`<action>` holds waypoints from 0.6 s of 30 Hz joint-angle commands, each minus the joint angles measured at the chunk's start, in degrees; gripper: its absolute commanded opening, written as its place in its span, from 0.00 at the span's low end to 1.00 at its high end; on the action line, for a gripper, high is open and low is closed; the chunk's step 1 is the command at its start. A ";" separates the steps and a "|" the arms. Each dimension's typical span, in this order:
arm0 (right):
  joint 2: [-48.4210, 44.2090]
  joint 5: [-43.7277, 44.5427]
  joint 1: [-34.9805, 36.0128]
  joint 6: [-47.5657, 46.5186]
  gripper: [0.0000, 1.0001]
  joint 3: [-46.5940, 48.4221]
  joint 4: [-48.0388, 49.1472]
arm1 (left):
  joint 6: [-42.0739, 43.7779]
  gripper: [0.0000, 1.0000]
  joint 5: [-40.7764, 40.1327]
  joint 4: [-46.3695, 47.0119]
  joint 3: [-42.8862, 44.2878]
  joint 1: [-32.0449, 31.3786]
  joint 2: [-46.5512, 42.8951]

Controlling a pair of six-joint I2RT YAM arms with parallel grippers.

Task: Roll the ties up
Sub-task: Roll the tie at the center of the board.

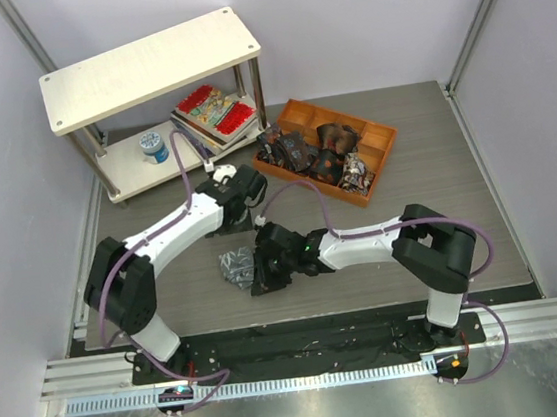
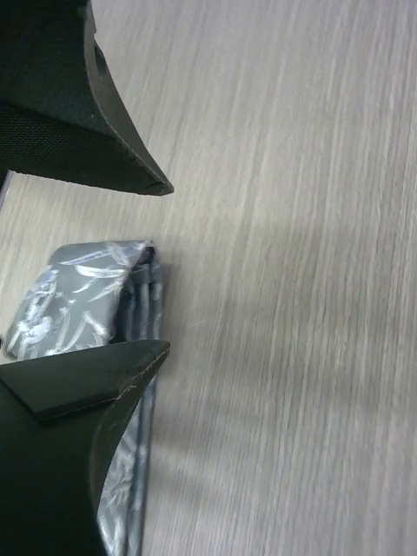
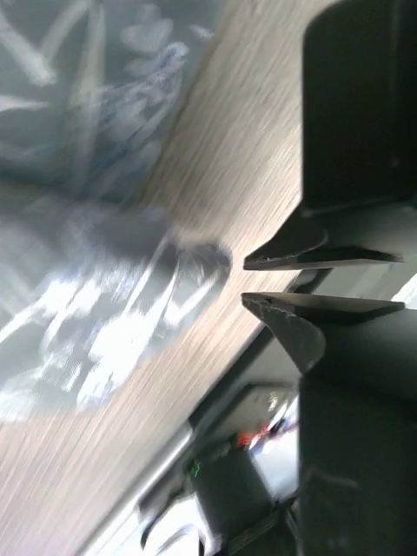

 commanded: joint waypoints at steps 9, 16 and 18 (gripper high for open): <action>-1.03 4.70 1.98 -0.81 0.24 3.28 -4.12 | 4.72 0.63 11.20 7.52 2.12 3.91 9.56; 0.55 10.58 5.93 5.61 0.21 -0.40 2.90 | 2.79 0.61 14.80 7.52 -0.16 4.00 8.77; 0.20 15.06 6.81 7.45 0.22 -2.16 7.29 | 2.00 0.61 15.33 7.08 -1.39 4.00 8.16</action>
